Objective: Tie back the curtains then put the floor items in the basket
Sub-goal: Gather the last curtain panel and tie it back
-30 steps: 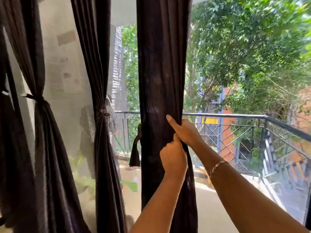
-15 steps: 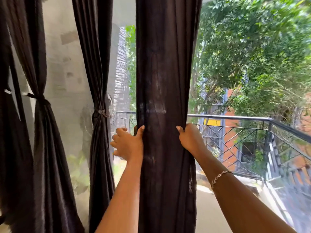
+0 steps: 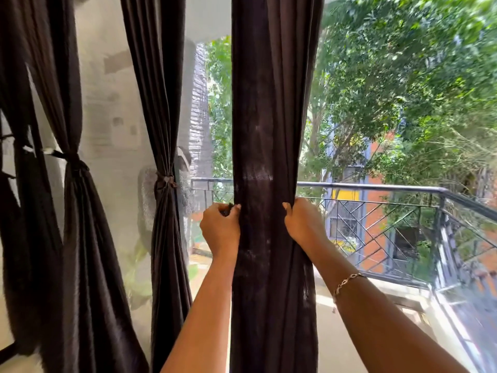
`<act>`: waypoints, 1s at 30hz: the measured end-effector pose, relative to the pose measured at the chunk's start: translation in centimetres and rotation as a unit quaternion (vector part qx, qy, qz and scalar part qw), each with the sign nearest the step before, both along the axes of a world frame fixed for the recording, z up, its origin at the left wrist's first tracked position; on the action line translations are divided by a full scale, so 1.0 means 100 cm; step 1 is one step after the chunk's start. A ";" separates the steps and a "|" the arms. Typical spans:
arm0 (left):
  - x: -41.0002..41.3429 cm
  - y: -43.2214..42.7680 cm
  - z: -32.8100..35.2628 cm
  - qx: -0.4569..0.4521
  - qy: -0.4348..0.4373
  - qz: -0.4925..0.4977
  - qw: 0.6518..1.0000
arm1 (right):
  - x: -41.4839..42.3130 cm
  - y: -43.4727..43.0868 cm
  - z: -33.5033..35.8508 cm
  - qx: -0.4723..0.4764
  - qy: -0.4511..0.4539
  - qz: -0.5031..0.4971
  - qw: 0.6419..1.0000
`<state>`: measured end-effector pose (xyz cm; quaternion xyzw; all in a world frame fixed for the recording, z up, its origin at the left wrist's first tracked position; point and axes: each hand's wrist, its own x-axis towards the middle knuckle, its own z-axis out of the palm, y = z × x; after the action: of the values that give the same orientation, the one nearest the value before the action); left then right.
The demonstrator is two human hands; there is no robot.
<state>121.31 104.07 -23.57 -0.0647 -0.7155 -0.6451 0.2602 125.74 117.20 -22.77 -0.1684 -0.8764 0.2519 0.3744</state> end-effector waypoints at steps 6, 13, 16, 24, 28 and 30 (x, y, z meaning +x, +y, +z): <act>0.021 0.013 -0.005 0.002 0.047 -0.038 0.998 | 0.002 -0.015 -0.009 0.075 -0.002 -0.007 0.997; 0.045 0.034 -0.014 -0.008 0.128 -0.041 0.991 | 0.003 -0.035 -0.026 0.121 -0.030 0.041 0.991; 0.053 0.036 -0.017 0.008 0.141 -0.073 0.987 | 0.013 -0.039 -0.034 0.014 -0.016 0.098 0.995; 0.040 0.028 -0.018 -0.042 0.159 0.012 0.986 | 0.014 -0.010 -0.046 -0.080 -0.020 0.281 0.956; 0.012 0.000 -0.016 -0.038 0.150 -0.049 0.987 | 0.000 0.026 -0.028 -0.217 0.173 0.216 0.936; 0.001 -0.012 -0.014 -0.022 0.134 -0.132 0.982 | -0.012 0.035 -0.014 -0.228 0.169 0.176 0.943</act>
<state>121.43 102.86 -24.96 -0.2497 -0.6733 -0.6435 0.2650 124.59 120.73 -24.17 -0.0473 -0.7350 0.5318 0.4179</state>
